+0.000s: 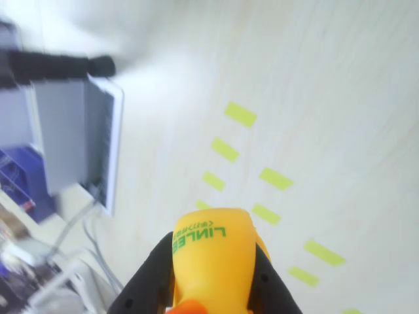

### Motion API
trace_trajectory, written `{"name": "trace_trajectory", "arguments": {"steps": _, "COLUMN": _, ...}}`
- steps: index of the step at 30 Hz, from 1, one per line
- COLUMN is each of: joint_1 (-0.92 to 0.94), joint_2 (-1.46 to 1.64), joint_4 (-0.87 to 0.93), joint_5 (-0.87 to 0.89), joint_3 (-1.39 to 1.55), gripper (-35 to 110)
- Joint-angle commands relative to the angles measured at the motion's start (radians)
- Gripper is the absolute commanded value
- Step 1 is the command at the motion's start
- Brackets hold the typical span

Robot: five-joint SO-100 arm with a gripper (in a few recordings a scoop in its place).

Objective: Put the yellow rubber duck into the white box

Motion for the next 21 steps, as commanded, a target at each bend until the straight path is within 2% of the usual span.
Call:
{"name": "trace_trajectory", "arguments": {"steps": 1, "joint_1": 0.137, "joint_2": 0.158, "joint_4": -0.086, "joint_5": -0.018, "joint_3": 0.126, "gripper": 0}}
{"name": "trace_trajectory", "arguments": {"steps": 8, "joint_1": 0.316, "joint_2": 0.184, "joint_4": -0.207, "joint_5": -0.018, "joint_3": 0.181, "gripper": 0}}
{"name": "trace_trajectory", "arguments": {"steps": 21, "joint_1": 0.594, "joint_2": 0.086, "joint_4": -0.543, "joint_5": 0.002, "joint_3": 0.229, "gripper": 0}}
